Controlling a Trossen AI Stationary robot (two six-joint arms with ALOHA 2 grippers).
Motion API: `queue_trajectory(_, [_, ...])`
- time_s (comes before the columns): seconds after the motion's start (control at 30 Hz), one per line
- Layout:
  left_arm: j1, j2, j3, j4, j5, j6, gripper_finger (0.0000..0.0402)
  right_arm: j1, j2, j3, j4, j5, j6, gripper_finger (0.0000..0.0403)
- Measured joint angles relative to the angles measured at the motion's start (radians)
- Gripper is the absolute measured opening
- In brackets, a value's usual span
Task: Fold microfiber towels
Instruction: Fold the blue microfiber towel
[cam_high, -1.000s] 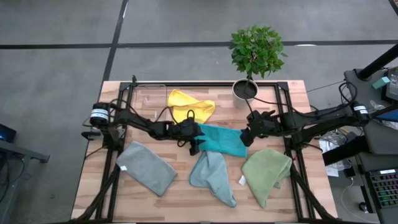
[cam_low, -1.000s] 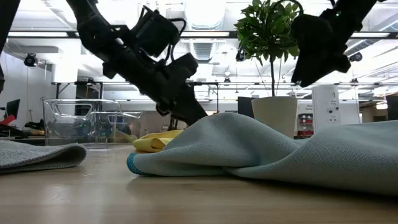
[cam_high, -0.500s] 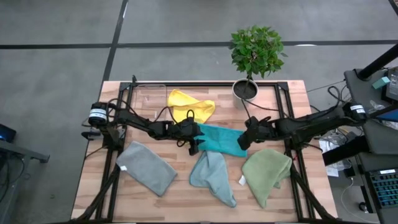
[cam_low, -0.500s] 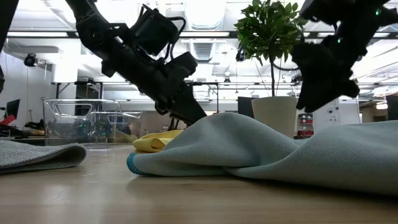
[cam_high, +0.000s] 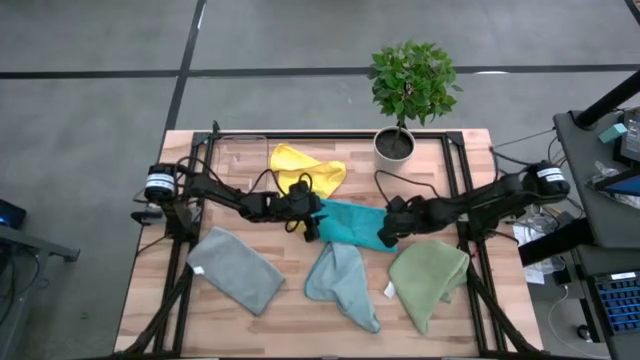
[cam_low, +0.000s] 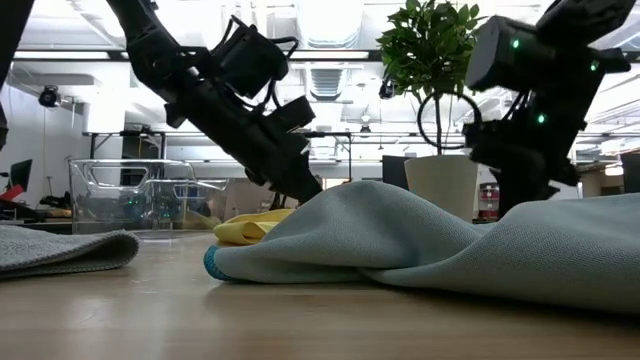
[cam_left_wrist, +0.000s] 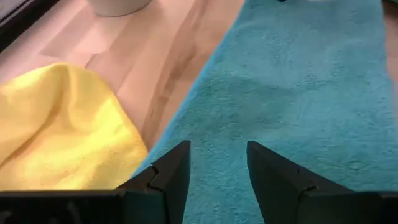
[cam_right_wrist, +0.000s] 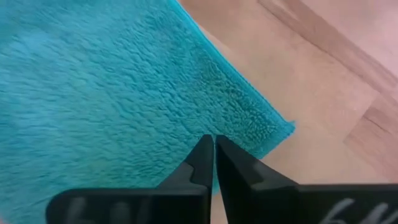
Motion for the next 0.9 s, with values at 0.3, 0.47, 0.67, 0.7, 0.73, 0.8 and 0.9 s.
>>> queue_trajectory(0.3, [0.009,0.000,-0.022,-0.018,-0.020,-0.004,0.0143,-0.044,0.091,0.005,0.011,0.055,-0.102,0.0009])
queue_trajectory(0.47, [0.017,0.000,-0.022,-0.017,-0.066,-0.003,0.0143,-0.100,0.090,0.002,0.011,0.095,-0.186,0.0009])
queue_trajectory(0.67, [0.042,0.000,-0.022,-0.016,-0.072,-0.003,0.0143,-0.194,0.078,0.003,0.032,0.104,-0.309,0.0009])
queue_trajectory(0.7, [0.043,0.000,-0.022,-0.016,-0.072,-0.003,0.0143,-0.201,0.076,0.006,0.026,0.101,-0.320,0.0009])
queue_trajectory(0.73, [0.045,0.000,-0.022,-0.016,-0.072,-0.003,0.0143,-0.205,0.067,0.010,0.019,0.096,-0.331,0.0009])
queue_trajectory(0.8, [0.045,-0.003,-0.022,-0.013,-0.072,-0.003,0.0143,-0.203,0.045,0.014,0.016,0.082,-0.334,0.0009])
queue_trajectory(0.9, [0.036,-0.014,-0.022,-0.007,-0.072,-0.003,0.0143,-0.202,-0.005,0.016,0.015,0.048,-0.331,0.0009])
